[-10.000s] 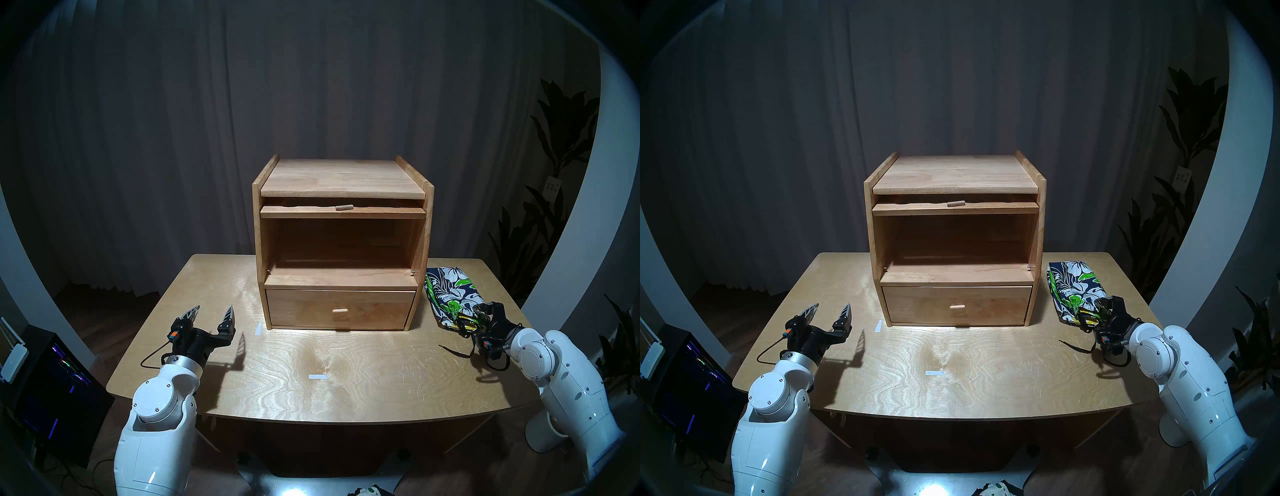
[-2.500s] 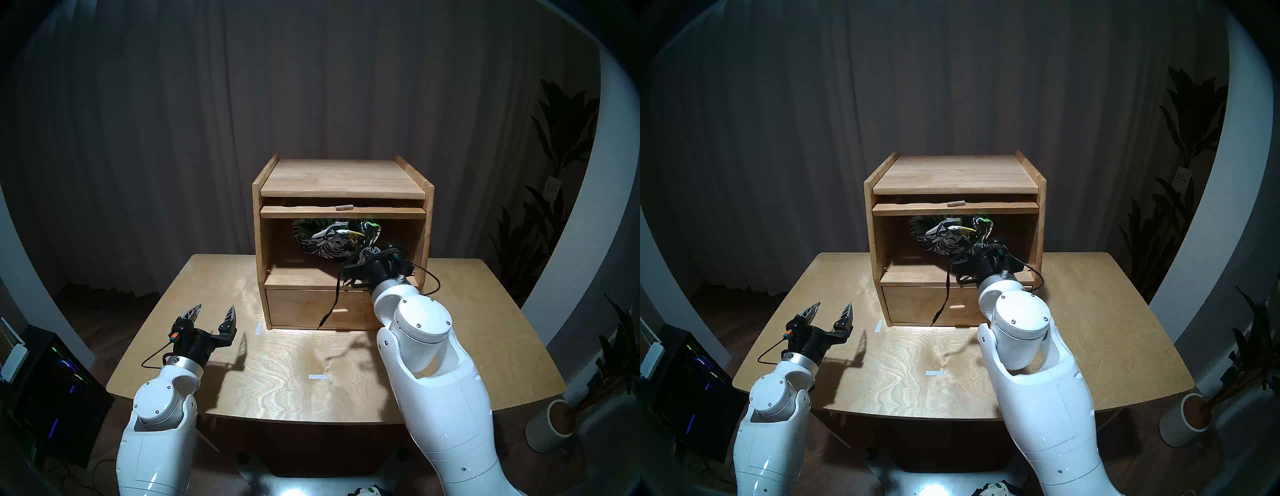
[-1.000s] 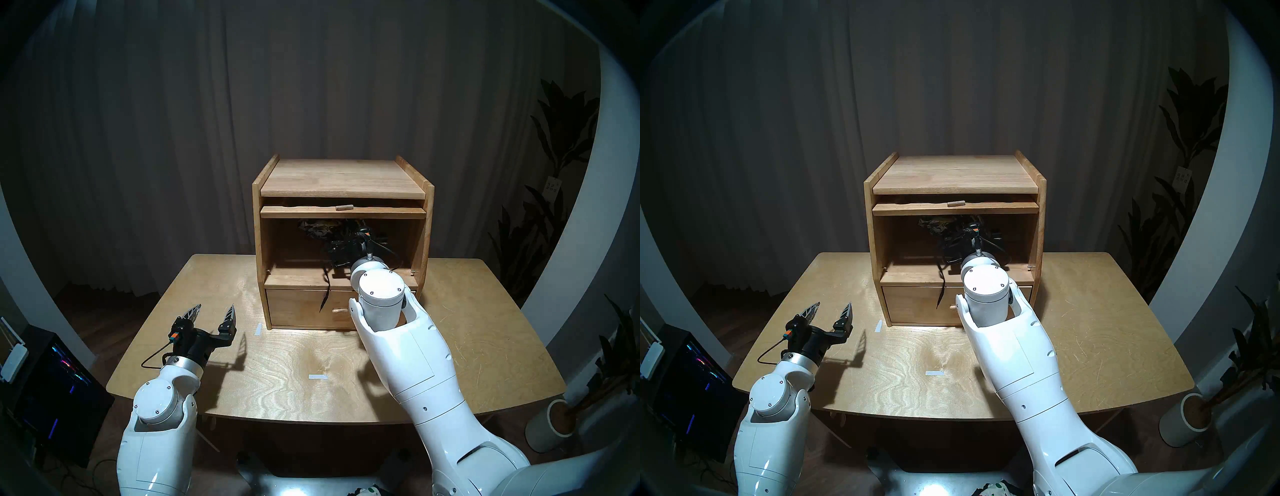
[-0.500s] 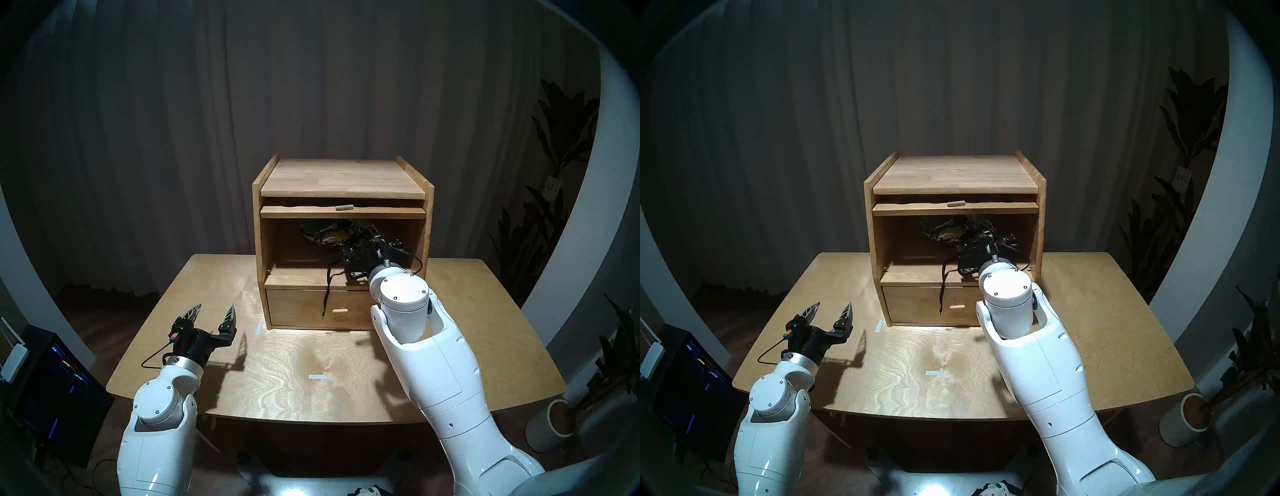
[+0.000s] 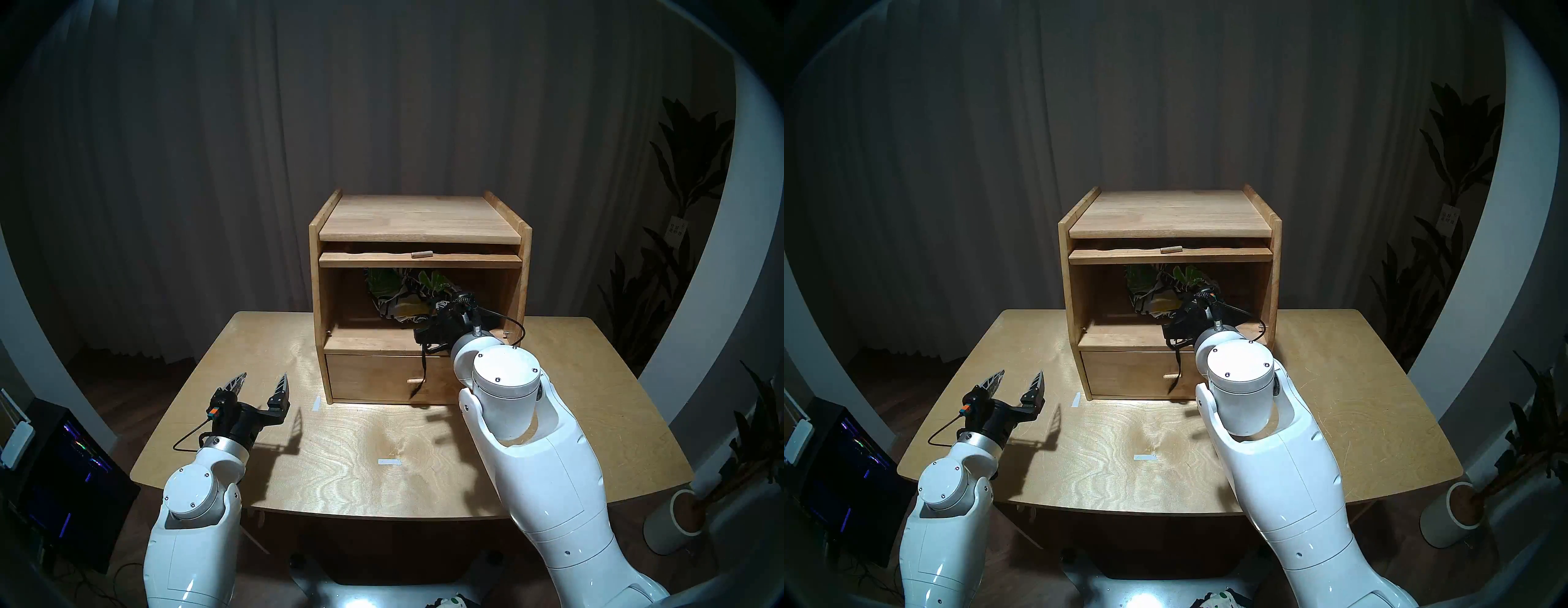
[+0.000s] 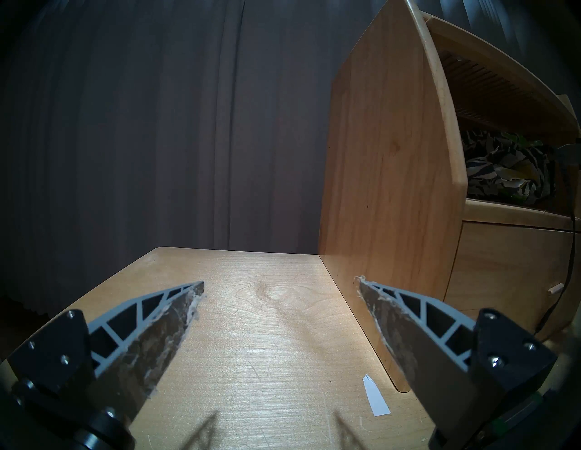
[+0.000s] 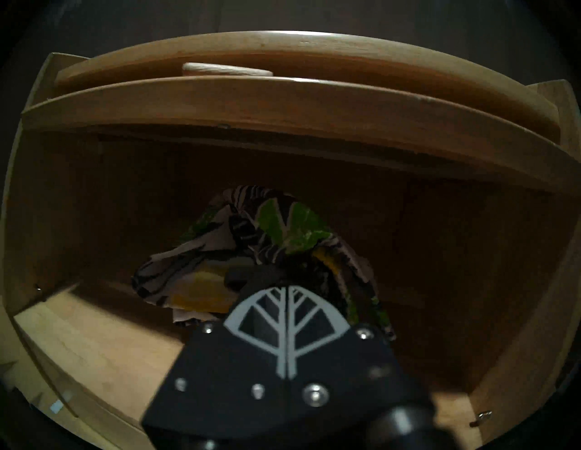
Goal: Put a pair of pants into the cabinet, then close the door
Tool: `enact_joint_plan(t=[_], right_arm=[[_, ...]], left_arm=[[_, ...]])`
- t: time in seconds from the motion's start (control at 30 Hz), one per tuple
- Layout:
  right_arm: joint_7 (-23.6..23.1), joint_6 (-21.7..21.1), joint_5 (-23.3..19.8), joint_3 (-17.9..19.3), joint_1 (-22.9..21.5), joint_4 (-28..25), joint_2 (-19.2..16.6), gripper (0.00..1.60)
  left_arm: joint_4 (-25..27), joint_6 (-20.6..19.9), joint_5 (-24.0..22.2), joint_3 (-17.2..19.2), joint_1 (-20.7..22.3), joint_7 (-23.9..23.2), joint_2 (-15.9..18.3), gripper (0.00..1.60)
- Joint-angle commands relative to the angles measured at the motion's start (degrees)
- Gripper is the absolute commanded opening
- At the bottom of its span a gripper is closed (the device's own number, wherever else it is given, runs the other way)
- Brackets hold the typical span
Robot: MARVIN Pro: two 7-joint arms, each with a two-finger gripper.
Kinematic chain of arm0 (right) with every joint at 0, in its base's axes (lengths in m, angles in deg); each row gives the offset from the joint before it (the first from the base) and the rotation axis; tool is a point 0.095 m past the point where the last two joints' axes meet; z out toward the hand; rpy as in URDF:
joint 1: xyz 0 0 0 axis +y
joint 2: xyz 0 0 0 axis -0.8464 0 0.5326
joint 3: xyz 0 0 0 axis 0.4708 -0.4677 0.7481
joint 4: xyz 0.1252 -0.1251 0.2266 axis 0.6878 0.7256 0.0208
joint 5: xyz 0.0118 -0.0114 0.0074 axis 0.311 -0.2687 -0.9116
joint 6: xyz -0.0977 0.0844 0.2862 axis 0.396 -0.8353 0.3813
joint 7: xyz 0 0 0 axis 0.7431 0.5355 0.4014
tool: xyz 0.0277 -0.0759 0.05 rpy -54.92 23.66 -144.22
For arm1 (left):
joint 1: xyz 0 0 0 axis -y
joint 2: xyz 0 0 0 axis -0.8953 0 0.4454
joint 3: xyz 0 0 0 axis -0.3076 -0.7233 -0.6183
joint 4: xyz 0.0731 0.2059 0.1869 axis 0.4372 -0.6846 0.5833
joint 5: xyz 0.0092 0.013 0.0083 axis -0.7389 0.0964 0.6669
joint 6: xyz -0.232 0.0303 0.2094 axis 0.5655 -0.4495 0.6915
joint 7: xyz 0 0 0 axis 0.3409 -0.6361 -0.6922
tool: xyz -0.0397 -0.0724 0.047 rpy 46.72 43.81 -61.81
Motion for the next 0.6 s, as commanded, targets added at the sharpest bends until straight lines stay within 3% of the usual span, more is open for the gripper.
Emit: enact_joint_plan(t=[0.0, 0.33, 0.57], right_arm=[[0.9, 1.3, 0.8, -0.7, -3.6, 3.1, 1.8, 0.00], [0.6, 5.9, 4.5, 2.6, -10.1, 14.6, 5.1, 0.00], [0.2, 6.8, 6.5, 2.6, -14.0, 16.4, 6.9, 0.00]], left_arm=[[1.4, 0.3, 0.0, 0.1, 0.7, 0.1, 0.0, 1.60], [1.2, 0.4, 0.1, 0.2, 0.8, -0.1, 0.0, 1.60], [1.0, 0.3, 0.1, 0.2, 0.8, -0.2, -0.1, 1.60]])
